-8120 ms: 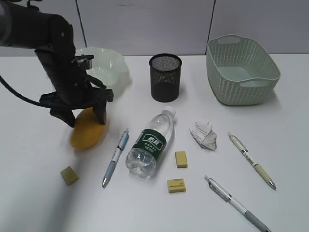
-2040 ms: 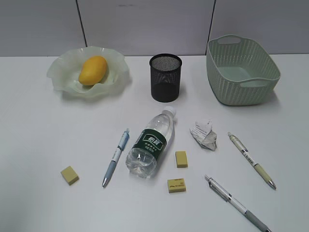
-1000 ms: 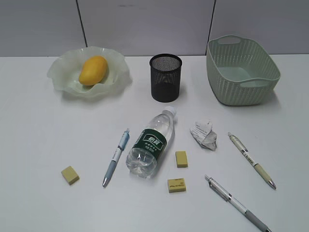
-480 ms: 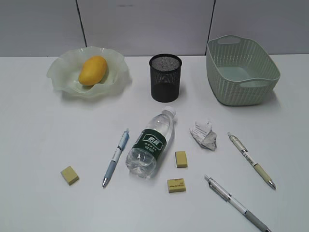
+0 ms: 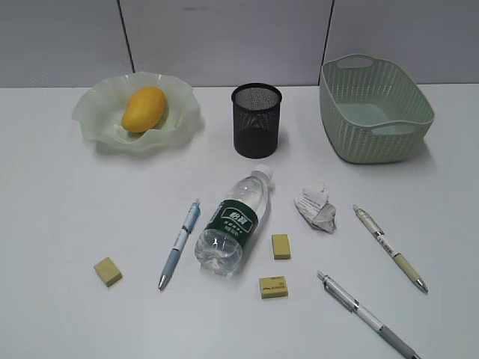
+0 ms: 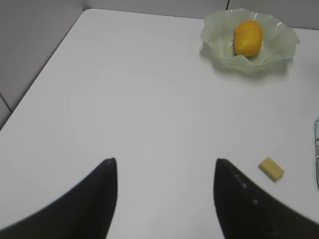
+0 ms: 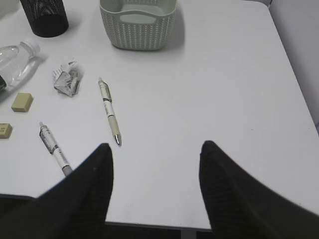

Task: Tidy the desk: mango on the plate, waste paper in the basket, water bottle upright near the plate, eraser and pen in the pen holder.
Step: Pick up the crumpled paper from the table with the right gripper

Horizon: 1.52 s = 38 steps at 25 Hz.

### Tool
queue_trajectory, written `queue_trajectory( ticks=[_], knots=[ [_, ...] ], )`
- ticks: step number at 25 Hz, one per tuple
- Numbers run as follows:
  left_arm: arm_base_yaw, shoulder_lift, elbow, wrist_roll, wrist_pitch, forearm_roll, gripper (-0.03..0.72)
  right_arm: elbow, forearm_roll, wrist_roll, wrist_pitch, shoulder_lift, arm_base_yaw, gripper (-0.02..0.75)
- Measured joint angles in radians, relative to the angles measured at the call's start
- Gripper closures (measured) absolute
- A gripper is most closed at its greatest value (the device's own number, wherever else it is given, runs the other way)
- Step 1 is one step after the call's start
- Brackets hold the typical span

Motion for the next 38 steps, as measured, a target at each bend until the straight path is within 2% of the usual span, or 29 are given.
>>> queue_trajectory(
  ticks=[4,6,11,14,31,38],
  knots=[
    [0.0,0.0,0.0,0.0,0.0,0.0,0.049,0.0,0.0,0.0,0.0,0.0,0.0,0.293],
    [0.0,0.0,0.0,0.0,0.0,0.0,0.031,0.0,0.0,0.0,0.0,0.0,0.0,0.293],
    [-0.02,0.0,0.0,0.0,0.0,0.001,0.117,0.0,0.0,0.0,0.0,0.0,0.0,0.293],
    [-0.039,0.0,0.0,0.001,0.0,0.001,0.143,0.0,0.0,0.0,0.0,0.0,0.0,0.293],
    [-0.041,0.0,0.0,0.003,0.0,0.003,0.153,0.0,0.0,0.0,0.0,0.0,0.0,0.293],
    [-0.048,0.0,0.0,0.04,0.0,-0.008,0.165,0.0,0.0,0.0,0.0,0.0,0.0,0.293]
  ],
)
